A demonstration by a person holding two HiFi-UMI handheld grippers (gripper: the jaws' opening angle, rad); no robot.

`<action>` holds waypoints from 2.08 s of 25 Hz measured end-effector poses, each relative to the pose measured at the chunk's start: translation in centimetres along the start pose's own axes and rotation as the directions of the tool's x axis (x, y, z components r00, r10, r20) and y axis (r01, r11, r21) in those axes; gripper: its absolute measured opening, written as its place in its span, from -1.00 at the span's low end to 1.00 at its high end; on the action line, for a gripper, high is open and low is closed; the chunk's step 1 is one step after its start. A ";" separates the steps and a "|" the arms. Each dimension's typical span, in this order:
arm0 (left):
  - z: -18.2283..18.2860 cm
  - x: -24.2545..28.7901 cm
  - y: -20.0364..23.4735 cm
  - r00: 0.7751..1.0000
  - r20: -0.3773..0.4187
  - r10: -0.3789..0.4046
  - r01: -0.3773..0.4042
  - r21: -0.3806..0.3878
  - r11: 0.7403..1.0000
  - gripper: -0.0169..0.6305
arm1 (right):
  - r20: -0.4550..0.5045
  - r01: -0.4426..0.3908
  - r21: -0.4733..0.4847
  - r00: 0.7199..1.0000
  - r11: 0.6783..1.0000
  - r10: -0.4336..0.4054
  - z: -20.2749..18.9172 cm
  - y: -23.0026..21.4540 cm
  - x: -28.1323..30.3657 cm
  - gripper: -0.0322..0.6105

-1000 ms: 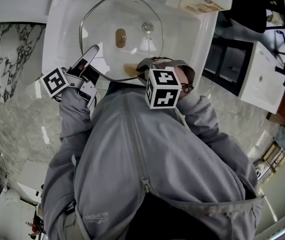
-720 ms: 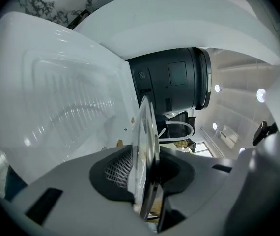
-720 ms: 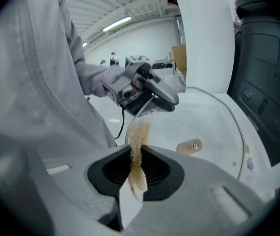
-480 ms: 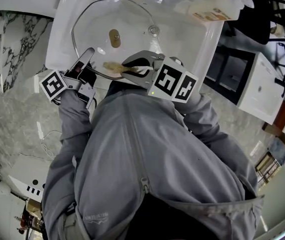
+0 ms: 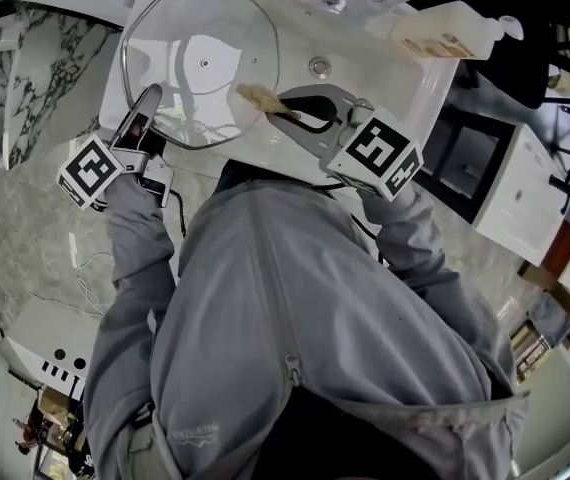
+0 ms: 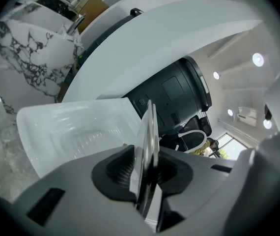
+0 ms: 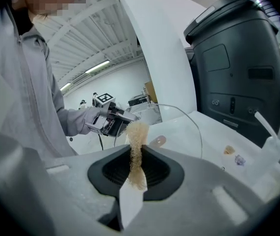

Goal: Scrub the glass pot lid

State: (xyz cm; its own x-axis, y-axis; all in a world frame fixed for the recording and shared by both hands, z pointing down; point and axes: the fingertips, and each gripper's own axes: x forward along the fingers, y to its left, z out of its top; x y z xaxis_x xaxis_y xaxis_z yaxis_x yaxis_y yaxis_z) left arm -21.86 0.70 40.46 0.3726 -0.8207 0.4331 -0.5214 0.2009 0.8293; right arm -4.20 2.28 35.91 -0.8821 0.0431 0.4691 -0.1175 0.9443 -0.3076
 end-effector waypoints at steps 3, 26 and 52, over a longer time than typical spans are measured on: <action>1.7 -0.5 -0.4 0.998 0.049 0.024 -0.025 0.028 0.999 -0.74 | 0.010 0.013 0.001 1.000 1.000 -0.013 -0.1 -0.3 -0.2 -0.76; 9.8 -1.0 -7.4 0.914 0.342 0.220 -0.405 0.734 0.544 -0.89 | 0.066 0.054 0.017 0.996 0.998 -0.055 1.6 -1.7 -0.5 -0.76; 0.5 5.6 -10.8 0.941 0.315 0.120 -0.256 0.900 -0.354 -0.90 | 0.064 0.210 0.118 0.974 0.971 -0.218 0.0 -4.8 -2.9 -0.76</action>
State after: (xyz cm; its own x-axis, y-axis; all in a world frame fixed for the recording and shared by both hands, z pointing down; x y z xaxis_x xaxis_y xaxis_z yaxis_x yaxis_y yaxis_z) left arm -14.52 -6.29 33.80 0.0462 -0.9171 0.3959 -0.6014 -0.3419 -0.7220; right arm -1.06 -2.34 36.02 -0.8624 -0.1852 0.4710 -0.3530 0.8871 -0.2975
